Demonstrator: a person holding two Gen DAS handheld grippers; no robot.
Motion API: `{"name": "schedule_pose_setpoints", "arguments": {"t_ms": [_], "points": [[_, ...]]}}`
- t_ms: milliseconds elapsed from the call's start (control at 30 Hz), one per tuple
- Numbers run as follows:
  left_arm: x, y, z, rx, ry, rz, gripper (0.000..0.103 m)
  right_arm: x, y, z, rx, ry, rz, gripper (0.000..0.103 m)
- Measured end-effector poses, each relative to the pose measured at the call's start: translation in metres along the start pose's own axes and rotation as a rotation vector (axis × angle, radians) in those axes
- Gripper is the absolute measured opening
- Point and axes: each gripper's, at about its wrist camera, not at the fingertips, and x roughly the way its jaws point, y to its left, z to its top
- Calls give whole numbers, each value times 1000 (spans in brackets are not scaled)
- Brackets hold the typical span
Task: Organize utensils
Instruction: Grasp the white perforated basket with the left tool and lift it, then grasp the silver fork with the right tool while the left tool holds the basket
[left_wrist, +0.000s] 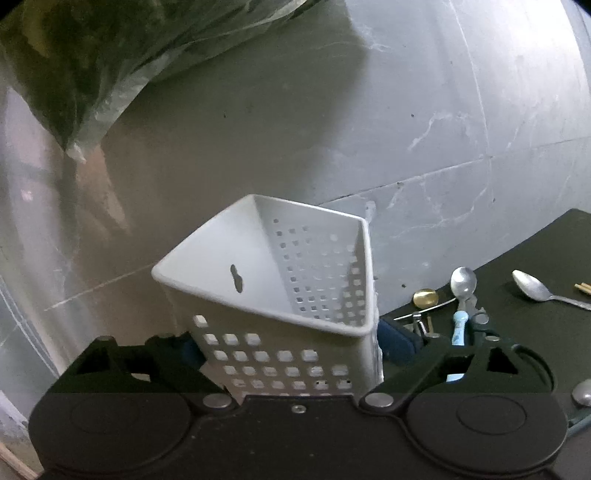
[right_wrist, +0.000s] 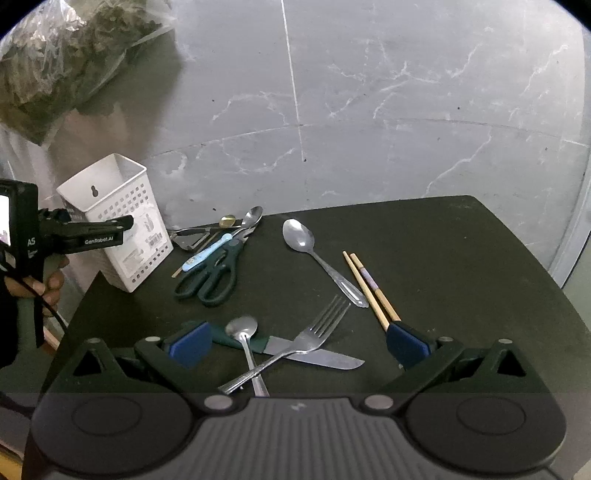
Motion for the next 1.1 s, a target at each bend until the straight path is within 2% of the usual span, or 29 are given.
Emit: {"name": "schedule_pose_setpoints", "arguments": {"t_ms": [200,400,633,833,967,1100], "points": [[-12,1,-6,-8,-24,12,85,8,3,0,-5,31,4,103],[-52,-8,-15,5,-29,7,80,27,-10,-3,3,103,42,103],[-97,-20,-25,-29,1,-24,79,52,-5,1,-55,192,172,103],[-120,-19,-28,-140,55,-18,78,78,12,12,-149,227,250,102],[-135,-25,-34,-160,55,-12,78,81,7,17,-141,215,246,102],[-139,-32,-36,-144,40,17,79,83,-17,19,-68,184,188,99]]}}
